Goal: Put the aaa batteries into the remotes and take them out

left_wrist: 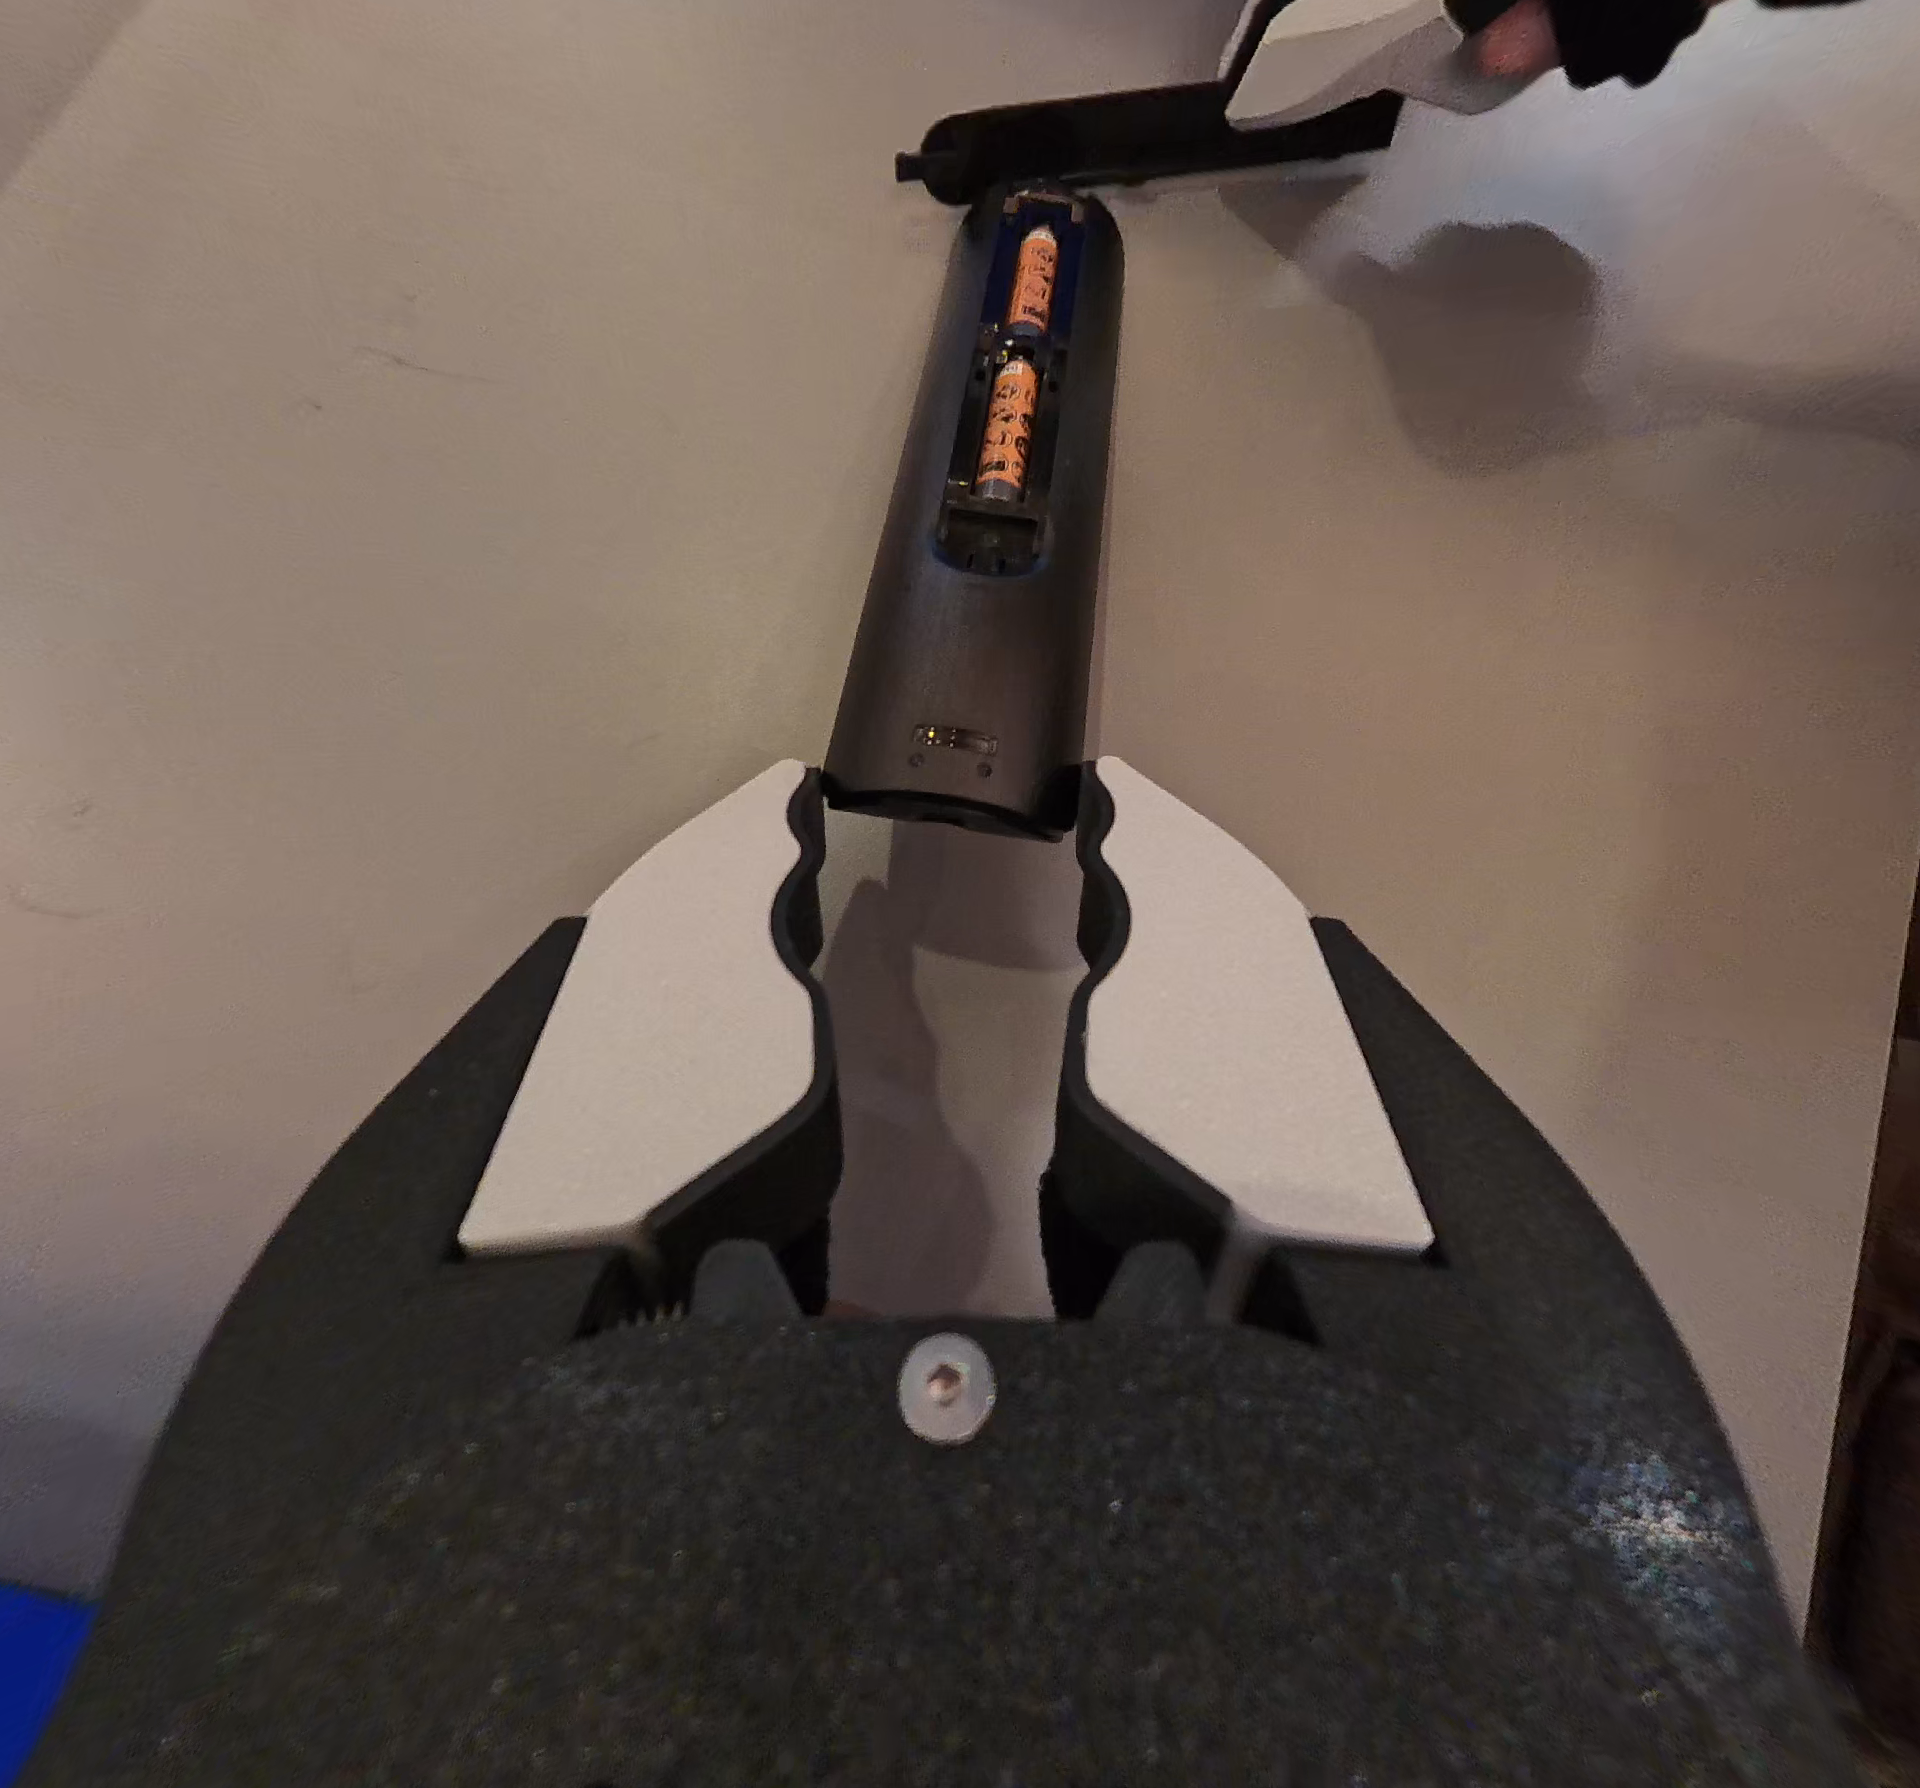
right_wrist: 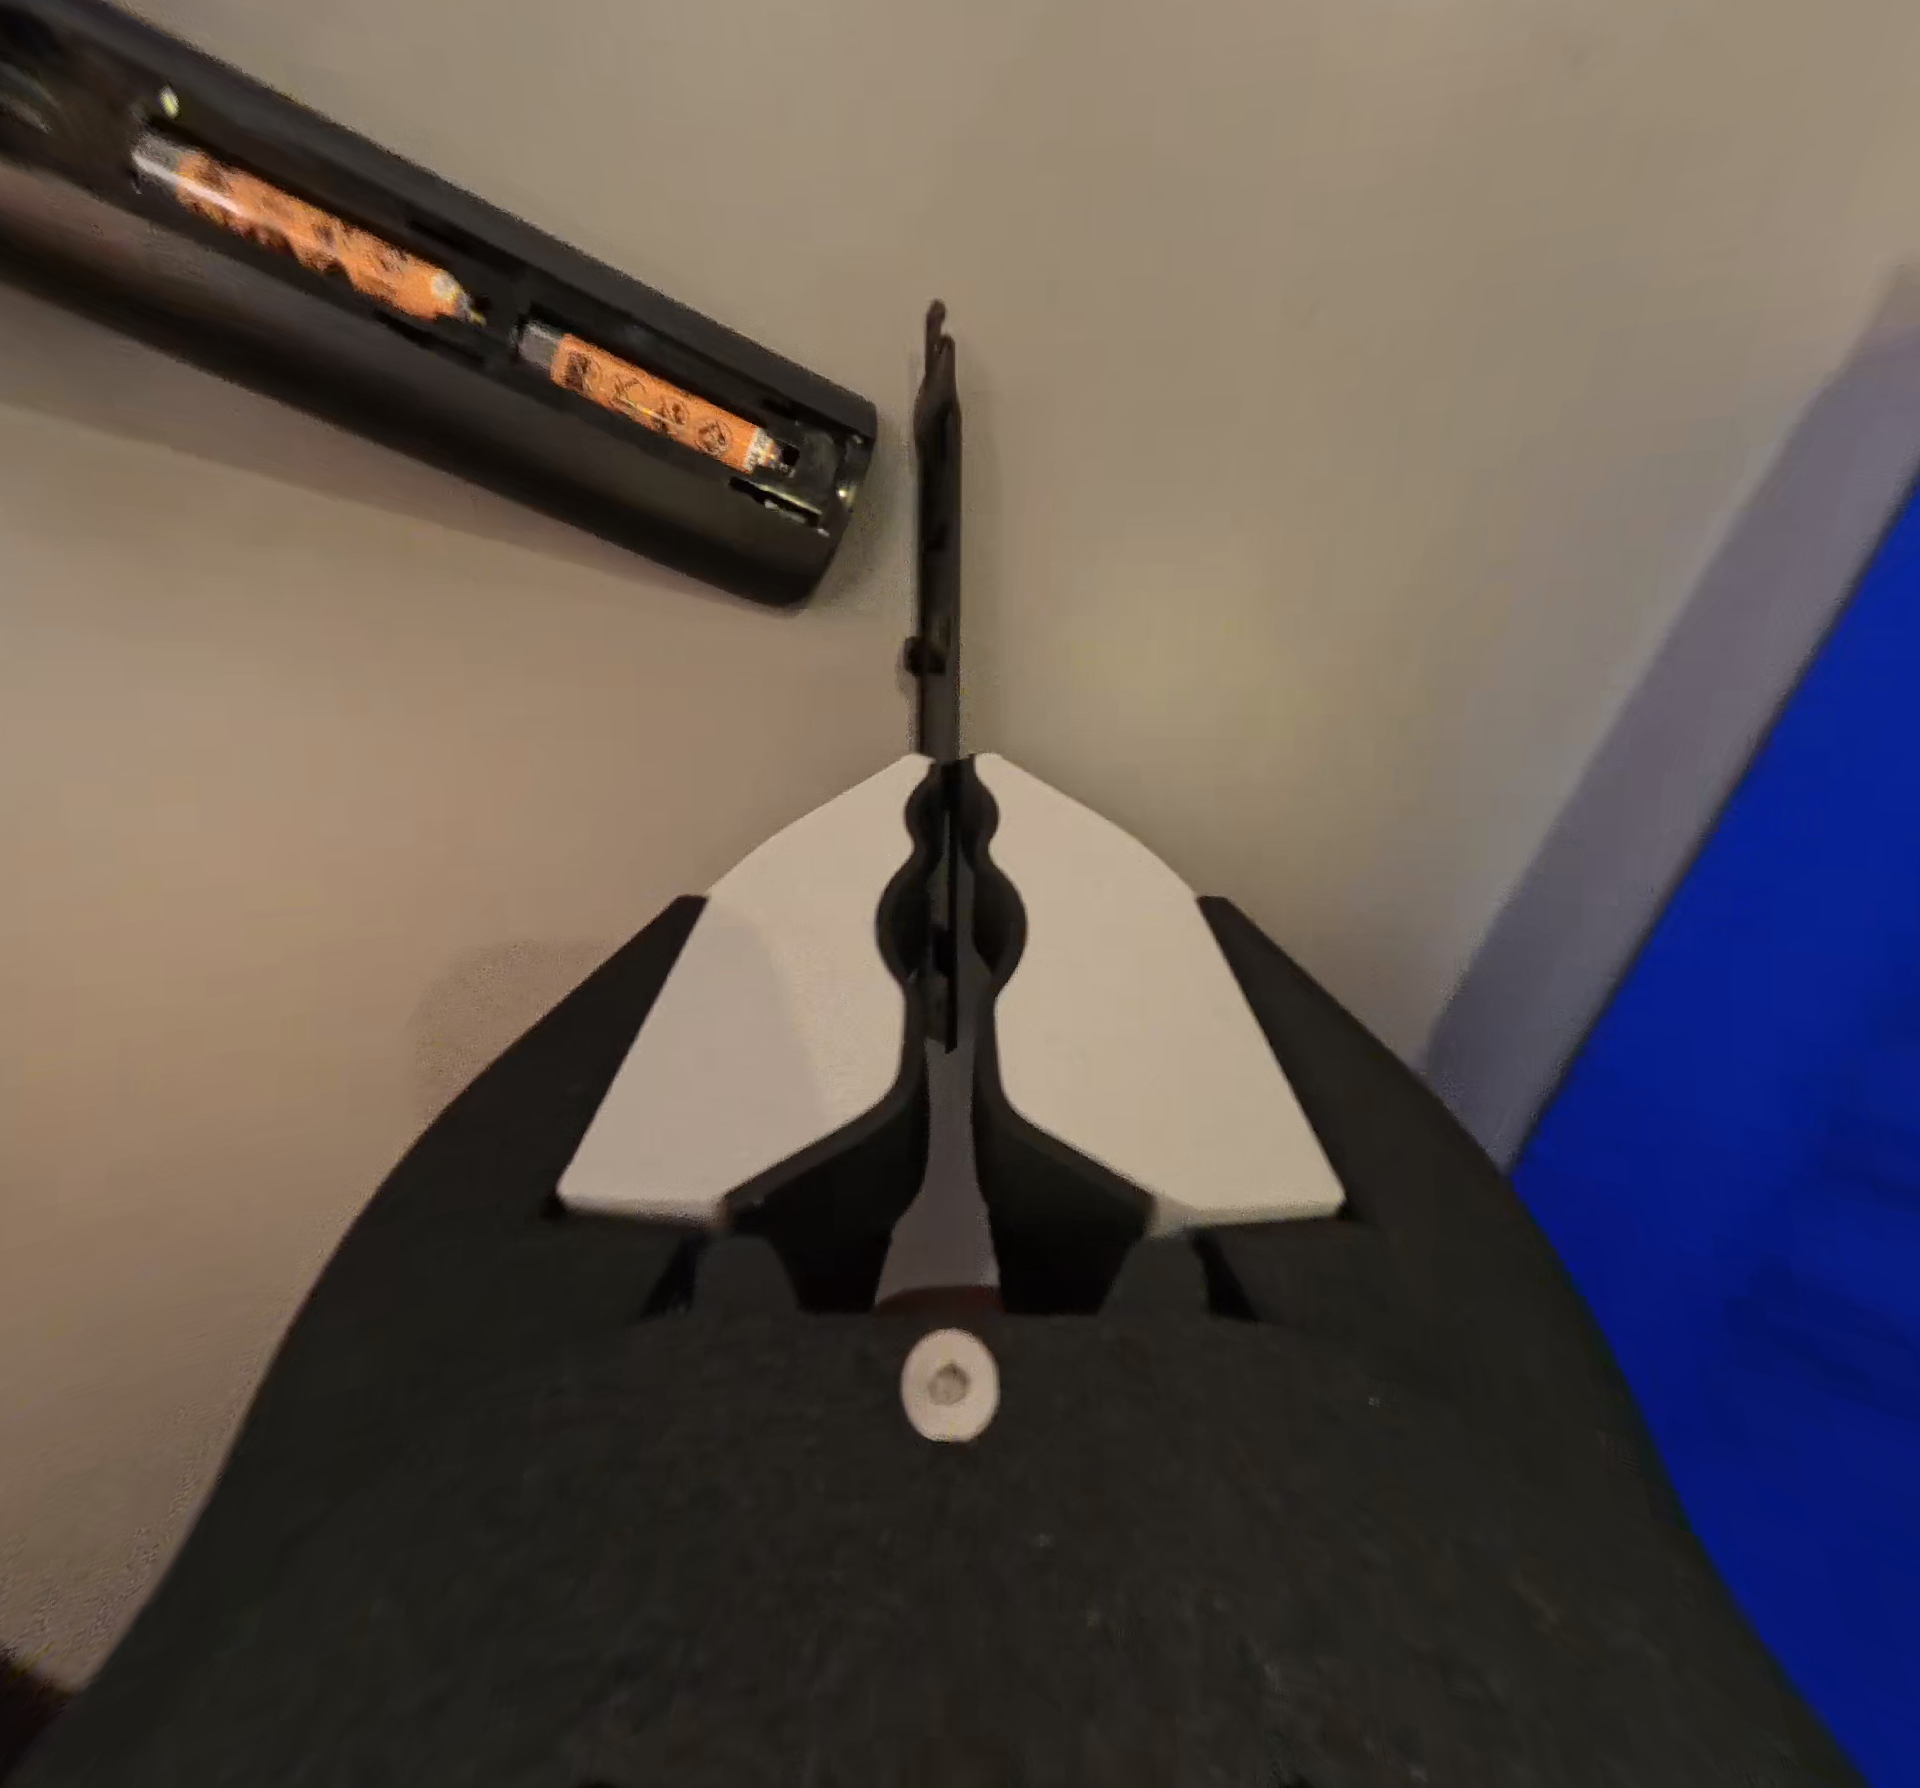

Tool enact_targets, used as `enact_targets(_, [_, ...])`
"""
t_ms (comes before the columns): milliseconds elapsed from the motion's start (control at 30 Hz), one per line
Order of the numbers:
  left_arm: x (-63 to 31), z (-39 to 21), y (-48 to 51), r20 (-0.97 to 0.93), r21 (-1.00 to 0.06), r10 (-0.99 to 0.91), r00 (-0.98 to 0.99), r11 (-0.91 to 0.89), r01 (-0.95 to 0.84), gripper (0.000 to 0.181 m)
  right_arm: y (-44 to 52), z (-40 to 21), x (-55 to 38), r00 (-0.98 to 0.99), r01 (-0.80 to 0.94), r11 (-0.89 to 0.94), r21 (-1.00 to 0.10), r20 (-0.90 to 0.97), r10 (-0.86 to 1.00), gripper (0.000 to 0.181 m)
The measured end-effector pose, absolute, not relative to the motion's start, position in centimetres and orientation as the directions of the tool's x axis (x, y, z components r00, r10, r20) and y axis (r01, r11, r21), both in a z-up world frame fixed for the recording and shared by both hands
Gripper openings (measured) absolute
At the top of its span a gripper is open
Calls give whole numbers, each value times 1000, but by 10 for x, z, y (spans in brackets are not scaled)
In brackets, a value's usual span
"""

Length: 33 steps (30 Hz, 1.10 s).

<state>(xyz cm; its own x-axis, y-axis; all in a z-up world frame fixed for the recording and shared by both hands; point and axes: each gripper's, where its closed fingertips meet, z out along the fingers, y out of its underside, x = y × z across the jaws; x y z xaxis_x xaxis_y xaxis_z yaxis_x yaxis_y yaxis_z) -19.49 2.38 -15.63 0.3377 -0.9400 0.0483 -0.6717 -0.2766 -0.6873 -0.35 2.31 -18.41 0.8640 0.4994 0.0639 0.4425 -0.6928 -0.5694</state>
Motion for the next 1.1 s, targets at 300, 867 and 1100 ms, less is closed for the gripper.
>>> enact_targets(300, [-195, -158, 24, 49, -682, -940, 338, -279, -676, 46, 41, -127, -22, 239, 949, 91, -302, 877, 417, 2])
enact_targets(867, [-194, -158, 20, 52, -673, -943, 329, -276, -686, 46, 38, -129, -79, -265, 788, 601, 137, 955, 129, 2])
enact_targets(1100, [-192, -160, 19, 55, -671, -944, 325, -276, -688, 46, 35, -146, -78, -249, 776, 629, 57, 943, 221, 4])
